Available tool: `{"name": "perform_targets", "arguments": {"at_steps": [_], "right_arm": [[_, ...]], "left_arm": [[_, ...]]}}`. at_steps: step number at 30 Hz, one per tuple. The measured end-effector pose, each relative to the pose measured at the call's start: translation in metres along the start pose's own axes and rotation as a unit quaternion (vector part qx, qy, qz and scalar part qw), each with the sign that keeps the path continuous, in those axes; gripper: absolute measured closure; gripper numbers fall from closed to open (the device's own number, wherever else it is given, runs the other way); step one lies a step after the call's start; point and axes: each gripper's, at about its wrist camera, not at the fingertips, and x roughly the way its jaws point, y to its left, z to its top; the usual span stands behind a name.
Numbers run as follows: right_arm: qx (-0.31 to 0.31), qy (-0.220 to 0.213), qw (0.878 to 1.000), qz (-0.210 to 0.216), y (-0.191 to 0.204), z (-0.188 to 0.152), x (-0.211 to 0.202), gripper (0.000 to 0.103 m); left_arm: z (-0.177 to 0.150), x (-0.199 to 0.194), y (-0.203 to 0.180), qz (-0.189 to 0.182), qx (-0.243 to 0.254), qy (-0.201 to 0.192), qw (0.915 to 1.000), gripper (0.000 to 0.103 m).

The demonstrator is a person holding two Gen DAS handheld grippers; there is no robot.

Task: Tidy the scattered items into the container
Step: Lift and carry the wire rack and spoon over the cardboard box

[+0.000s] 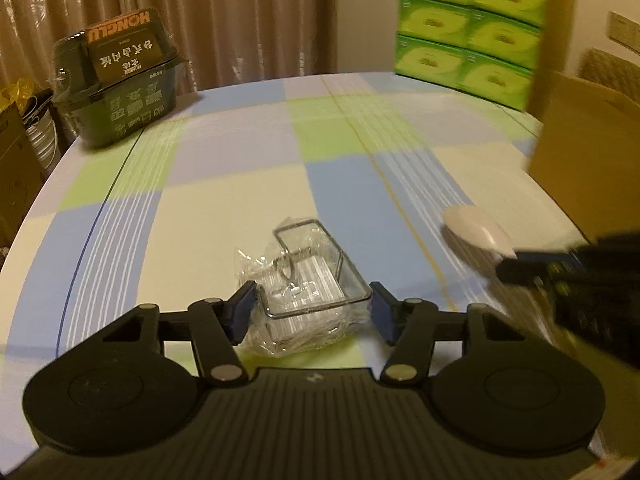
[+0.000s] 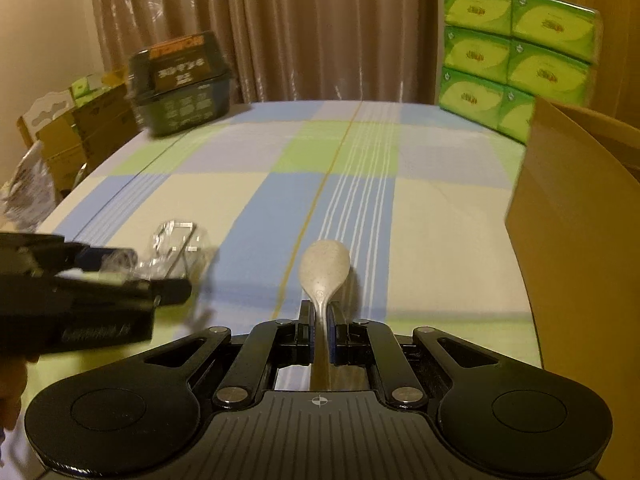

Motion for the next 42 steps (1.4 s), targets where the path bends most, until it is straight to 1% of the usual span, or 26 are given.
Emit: {"name": "perform_targets", "arguments": {"at_steps": [4, 6, 8, 10, 12, 13, 15, 19, 22, 24, 26, 27, 29, 37, 39, 41, 42], "right_arm": [[-0.003, 0.020, 1.000, 0.006, 0.003, -0.035, -0.039, 0.100], [-0.005, 0.032, 0.999, 0.005, 0.004, -0.054, -0.060, 0.100], [-0.016, 0.041, 0.999, 0.003, 0.007, -0.073, -0.080, 0.100], [-0.029, 0.048, 0.998, 0.004, 0.011, -0.088, -0.097, 0.100], [-0.042, 0.049, 0.998, 0.004, 0.016, -0.101, -0.109, 0.100], [-0.048, 0.050, 0.998, 0.004, 0.019, -0.107, -0.113, 0.100], [-0.055, 0.051, 0.997, 0.002, 0.024, -0.114, -0.116, 0.099], [-0.063, 0.052, 0.997, -0.001, 0.027, -0.123, -0.117, 0.099], [-0.068, 0.052, 0.996, -0.003, 0.026, -0.127, -0.117, 0.094], [-0.067, 0.048, 0.997, -0.007, 0.025, -0.127, -0.117, 0.086], [-0.061, 0.046, 0.997, -0.004, 0.022, -0.127, -0.117, 0.060], [-0.058, 0.046, 0.997, -0.002, 0.021, -0.127, -0.117, 0.057], [-0.060, 0.046, 0.997, 0.002, 0.021, -0.126, -0.116, 0.057], [-0.074, 0.039, 0.996, 0.008, 0.025, -0.125, -0.112, 0.057], [-0.072, 0.039, 0.997, 0.009, 0.025, -0.125, -0.111, 0.057], [-0.071, 0.039, 0.997, 0.009, 0.025, -0.125, -0.112, 0.057], [-0.072, 0.039, 0.997, 0.008, 0.026, -0.125, -0.112, 0.057]], "left_arm": [[-0.044, -0.047, -0.022, -0.020, 0.017, 0.009, 0.9996, 0.048], [-0.065, -0.069, -0.032, -0.029, 0.012, 0.013, 0.9994, 0.048], [-0.084, -0.092, -0.044, -0.042, 0.018, 0.011, 0.9989, 0.048], [-0.098, -0.109, -0.052, -0.046, 0.016, 0.010, 0.9988, 0.048], [-0.110, -0.126, -0.057, -0.054, -0.005, 0.012, 0.9985, 0.048], [-0.115, -0.132, -0.061, -0.055, -0.007, 0.011, 0.9984, 0.047], [-0.123, -0.141, -0.068, -0.046, -0.005, 0.010, 0.9989, 0.046], [-0.131, -0.148, -0.067, -0.036, -0.032, 0.014, 0.9988, 0.042], [-0.130, -0.153, -0.066, -0.026, -0.034, 0.008, 0.9991, 0.036], [-0.129, -0.154, -0.066, -0.021, -0.032, 0.008, 0.9992, 0.035], [-0.129, -0.154, -0.067, -0.016, -0.026, 0.008, 0.9995, 0.031], [-0.130, -0.153, -0.067, -0.015, -0.026, 0.009, 0.9995, 0.031], [-0.131, -0.151, -0.068, -0.013, -0.027, 0.013, 0.9995, 0.029], [-0.131, -0.144, -0.073, 0.004, -0.030, 0.026, 0.9992, 0.030], [-0.130, -0.142, -0.076, 0.012, -0.023, 0.030, 0.9992, 0.032], [-0.129, -0.141, -0.079, 0.019, -0.020, 0.034, 0.9990, 0.040], [-0.129, -0.140, -0.080, 0.022, -0.018, 0.036, 0.9990, 0.041]]}}
